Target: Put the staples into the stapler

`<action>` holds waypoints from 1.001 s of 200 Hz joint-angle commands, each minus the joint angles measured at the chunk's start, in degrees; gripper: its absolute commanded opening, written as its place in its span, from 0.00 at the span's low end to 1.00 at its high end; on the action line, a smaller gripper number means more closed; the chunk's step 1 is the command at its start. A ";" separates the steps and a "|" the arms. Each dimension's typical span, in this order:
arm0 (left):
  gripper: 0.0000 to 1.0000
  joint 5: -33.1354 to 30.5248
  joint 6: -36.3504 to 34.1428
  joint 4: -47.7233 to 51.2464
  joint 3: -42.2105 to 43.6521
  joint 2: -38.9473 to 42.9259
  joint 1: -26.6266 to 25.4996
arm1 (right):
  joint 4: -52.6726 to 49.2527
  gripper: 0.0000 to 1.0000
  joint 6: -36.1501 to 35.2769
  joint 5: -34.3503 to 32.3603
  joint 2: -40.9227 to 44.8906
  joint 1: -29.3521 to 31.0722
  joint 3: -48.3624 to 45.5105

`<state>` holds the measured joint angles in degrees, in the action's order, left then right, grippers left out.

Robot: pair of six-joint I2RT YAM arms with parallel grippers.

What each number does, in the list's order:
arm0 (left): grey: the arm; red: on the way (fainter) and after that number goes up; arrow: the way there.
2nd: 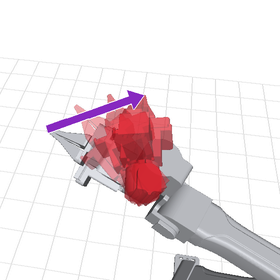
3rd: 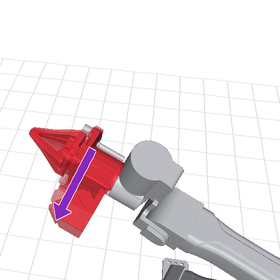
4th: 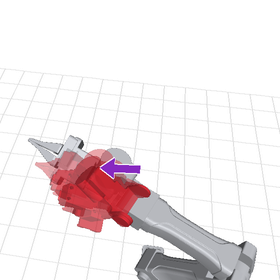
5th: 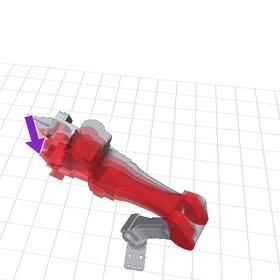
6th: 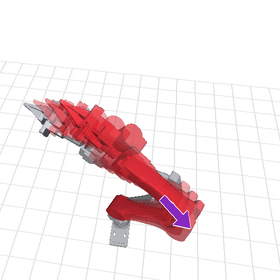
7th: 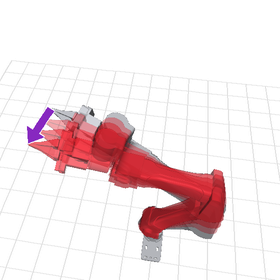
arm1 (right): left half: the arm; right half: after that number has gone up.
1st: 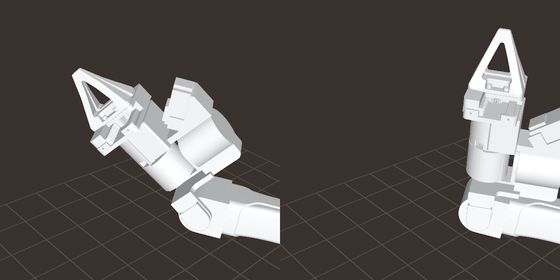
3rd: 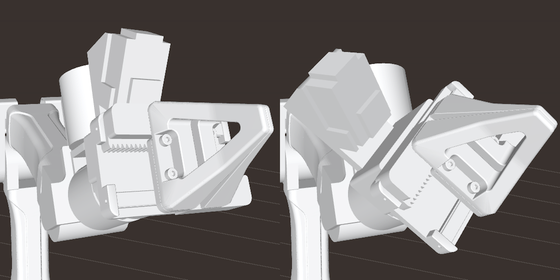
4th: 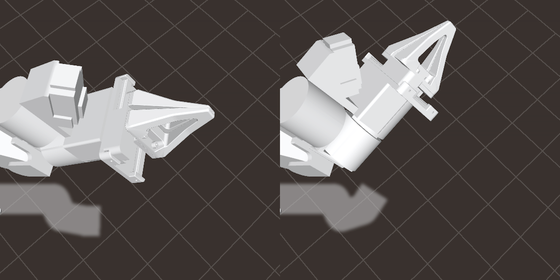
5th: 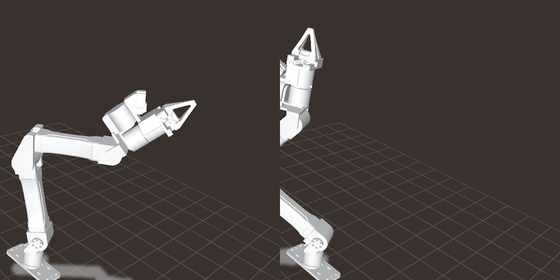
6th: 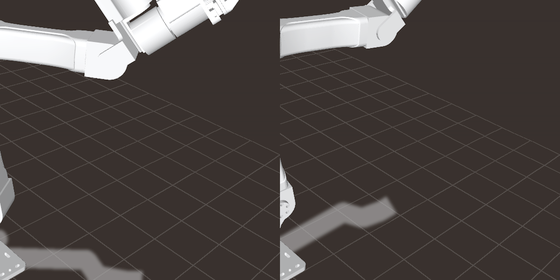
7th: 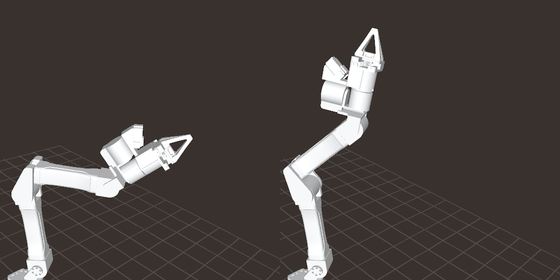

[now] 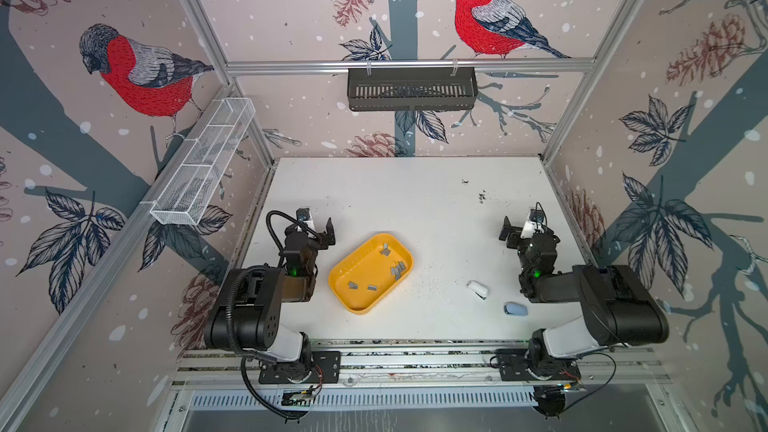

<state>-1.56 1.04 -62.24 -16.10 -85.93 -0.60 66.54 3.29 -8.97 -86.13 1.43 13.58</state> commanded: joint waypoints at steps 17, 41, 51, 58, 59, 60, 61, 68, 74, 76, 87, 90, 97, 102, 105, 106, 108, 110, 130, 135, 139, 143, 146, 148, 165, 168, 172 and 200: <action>0.98 -0.02 -0.69 -1.56 -0.15 -0.03 0.12 | 1.88 1.00 0.84 -0.26 0.08 0.06 -0.05; 0.98 -0.02 -0.69 -1.55 -0.12 -0.02 0.11 | 1.92 1.00 0.89 -0.34 0.08 -0.01 -0.05; 0.98 -0.02 -0.69 -1.50 -0.19 0.05 0.15 | 1.92 1.00 0.84 -0.31 0.08 0.06 -0.05; 0.97 -0.02 -0.69 -1.57 -0.18 0.00 0.11 | 1.90 1.00 0.84 -0.31 0.08 0.06 -0.05; 0.98 -0.02 -0.69 -1.57 -0.17 -0.01 0.14 | 1.91 1.00 0.89 -0.28 0.08 0.06 -0.05; 0.98 -0.02 -0.69 -1.61 -0.17 -0.02 0.11 | 1.92 1.00 0.91 -0.27 0.08 0.06 -0.05; 0.98 -0.02 -0.69 -1.55 -0.12 -0.02 0.13 | 1.92 1.00 0.87 -0.22 0.08 0.06 -0.05; 0.98 -0.02 -0.69 -1.57 -0.16 -0.02 0.09 | 1.92 1.00 0.85 -0.32 0.07 0.06 -0.05; 0.98 -0.02 -0.69 -1.55 -0.16 0.00 0.08 | 1.91 1.00 0.84 -0.26 0.08 0.02 -0.05; 0.97 -0.02 -0.69 -1.57 -0.21 0.02 0.14 | 1.92 1.00 0.84 -0.28 0.08 0.05 -0.05; 0.98 -0.02 -0.69 -1.57 -0.19 0.02 0.10 | 1.92 1.00 0.86 -0.26 0.08 0.06 -0.04; 0.98 -0.02 -0.69 -1.50 -0.12 0.06 0.09 | 1.92 1.00 0.91 -0.25 0.08 0.00 -0.05; 0.98 -0.02 -0.69 -1.57 -0.12 0.05 0.15 | 1.92 1.00 0.93 -0.17 0.08 0.06 -0.05; 0.98 -0.02 -0.64 -1.57 -0.16 0.06 0.08 | 1.92 1.00 0.92 -0.18 0.08 0.06 -0.05; 0.98 -0.02 -0.68 -1.57 -0.16 0.06 0.15 | 1.92 1.00 0.93 -0.17 0.08 0.06 -0.05; 0.98 -0.02 -0.68 -1.57 -0.16 0.06 0.11 | 1.92 1.00 0.93 -0.17 0.08 0.02 -0.05; 0.98 -0.09 -0.69 -1.57 -0.16 0.06 0.15 | 1.92 1.00 0.93 -0.17 0.08 0.01 -0.05; 0.98 -0.04 -0.69 -1.57 -0.16 0.04 0.09 | 1.92 1.00 0.93 -0.17 0.08 -0.02 -0.05; 0.98 -0.05 -0.69 -1.57 -0.17 0.05 0.11 | 1.92 1.00 0.93 -0.12 0.08 -0.03 -0.05; 0.98 -0.02 -0.69 -1.57 -0.16 0.01 0.15 | 1.93 1.00 0.93 -0.10 0.09 -0.03 -0.05; 0.98 -0.02 -0.69 -1.53 -0.16 0.00 0.10 | 1.92 1.00 0.93 -0.13 0.08 -0.03 -0.04; 0.97 -0.02 -0.69 -1.53 -0.16 0.06 0.16 | 1.92 1.00 0.93 -0.08 0.07 -0.09 -0.05; 0.97 -0.02 -0.69 -1.57 -0.14 0.06 0.12 | 1.92 1.00 0.93 -0.10 0.07 -0.03 -0.05; 0.98 -0.02 -0.69 -1.57 -0.16 0.04 0.15 | 1.92 1.00 0.93 -0.09 0.08 -0.03 -0.05; 0.98 -0.02 -0.69 -1.58 -0.15 0.06 0.15 | 1.89 1.00 0.93 -0.11 0.08 -0.03 -0.05; 0.98 -0.02 -0.69 -1.57 -0.18 0.00 0.12 | 1.88 1.00 0.93 -0.14 0.02 -0.07 -0.05; 0.98 -0.02 -0.69 -1.56 -0.16 0.05 0.12 | 1.92 1.00 0.97 0.00 0.00 -0.15 0.00; 0.98 -0.02 -0.69 -1.57 -0.16 0.01 0.10 | 1.90 0.99 1.02 0.27 0.04 -0.20 0.02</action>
<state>-1.56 1.04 -62.24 -16.10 -85.93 -0.60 66.54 3.31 -8.97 -86.13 1.26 13.58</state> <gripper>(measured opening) 0.976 0.987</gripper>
